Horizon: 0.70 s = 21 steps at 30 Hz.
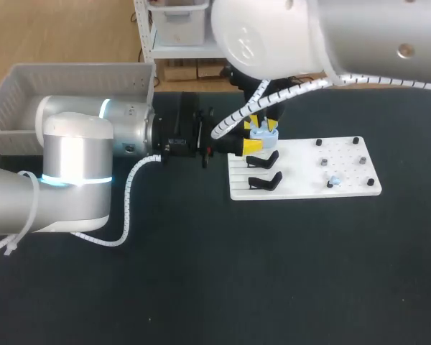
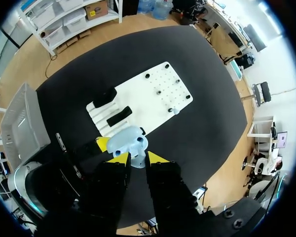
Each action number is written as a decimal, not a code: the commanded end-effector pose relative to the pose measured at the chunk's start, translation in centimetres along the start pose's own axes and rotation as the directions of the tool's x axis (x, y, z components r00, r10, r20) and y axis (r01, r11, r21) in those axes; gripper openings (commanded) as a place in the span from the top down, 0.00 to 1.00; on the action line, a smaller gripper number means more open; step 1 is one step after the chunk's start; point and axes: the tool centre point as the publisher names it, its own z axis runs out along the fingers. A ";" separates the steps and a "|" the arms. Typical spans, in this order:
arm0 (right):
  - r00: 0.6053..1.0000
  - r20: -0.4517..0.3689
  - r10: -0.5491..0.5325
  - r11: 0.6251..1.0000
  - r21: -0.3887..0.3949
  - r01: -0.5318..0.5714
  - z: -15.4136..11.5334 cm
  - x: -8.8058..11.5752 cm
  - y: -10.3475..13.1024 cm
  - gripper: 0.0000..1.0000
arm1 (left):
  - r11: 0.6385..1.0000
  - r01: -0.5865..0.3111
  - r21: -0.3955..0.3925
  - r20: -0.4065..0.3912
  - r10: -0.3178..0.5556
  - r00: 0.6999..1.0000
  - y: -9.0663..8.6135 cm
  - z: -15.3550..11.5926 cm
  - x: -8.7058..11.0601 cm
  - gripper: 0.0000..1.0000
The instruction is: Pick up each earbud case from the left stands, insert the matching earbuds, close the lid, and place the case in the box.
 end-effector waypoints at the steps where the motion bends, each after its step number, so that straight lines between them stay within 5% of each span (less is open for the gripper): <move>1: 1.000 -0.002 0.004 1.000 -0.001 -0.004 0.3 -0.3 -0.1 1.00 | 1.000 0.000 0.003 0.000 0.000 1.000 0.1 0.0 0.1 1.00; 21: 1.000 -0.007 0.019 1.000 -0.001 -0.019 1.1 -0.8 0.2 1.00 | 1.000 0.000 0.003 0.000 0.000 1.000 0.1 0.0 0.1 1.00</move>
